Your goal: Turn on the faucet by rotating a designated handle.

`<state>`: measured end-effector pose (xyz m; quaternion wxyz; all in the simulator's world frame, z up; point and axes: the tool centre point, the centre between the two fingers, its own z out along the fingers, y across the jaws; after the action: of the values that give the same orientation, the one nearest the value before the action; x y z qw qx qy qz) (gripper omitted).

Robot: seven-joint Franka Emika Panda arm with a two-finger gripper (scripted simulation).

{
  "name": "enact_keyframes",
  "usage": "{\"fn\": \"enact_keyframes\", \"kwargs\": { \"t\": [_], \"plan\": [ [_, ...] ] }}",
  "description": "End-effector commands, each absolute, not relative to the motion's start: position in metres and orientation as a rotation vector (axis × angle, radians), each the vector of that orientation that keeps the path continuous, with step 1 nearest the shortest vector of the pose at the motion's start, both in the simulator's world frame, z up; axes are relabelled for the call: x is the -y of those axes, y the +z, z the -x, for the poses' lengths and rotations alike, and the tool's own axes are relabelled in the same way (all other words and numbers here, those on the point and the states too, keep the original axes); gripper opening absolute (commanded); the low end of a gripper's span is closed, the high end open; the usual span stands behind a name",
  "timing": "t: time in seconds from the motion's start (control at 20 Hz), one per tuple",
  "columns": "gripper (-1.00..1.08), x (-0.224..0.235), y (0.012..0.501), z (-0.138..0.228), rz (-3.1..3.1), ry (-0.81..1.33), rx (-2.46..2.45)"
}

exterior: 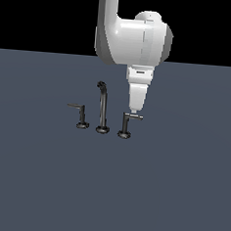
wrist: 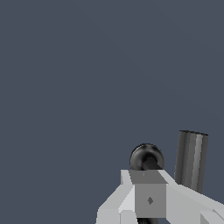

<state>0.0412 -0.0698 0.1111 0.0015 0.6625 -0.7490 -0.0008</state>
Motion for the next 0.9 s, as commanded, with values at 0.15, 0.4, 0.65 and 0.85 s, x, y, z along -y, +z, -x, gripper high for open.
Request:
{"fn": "enact_keyframes", "kwargs": {
  "t": [0.15,0.4,0.65,0.85],
  "plan": [
    [-1.0,0.083,0.099,-0.048,-2.002,0.002,2.42],
    [-1.0,0.085,0.098,-0.048,-1.994,0.0,2.428],
    [-1.0,0.085,0.098,-0.048,-1.995,0.0,2.427],
    [-1.0,0.088,0.098,-0.036,-1.995,0.0,2.427]
  ]
}}
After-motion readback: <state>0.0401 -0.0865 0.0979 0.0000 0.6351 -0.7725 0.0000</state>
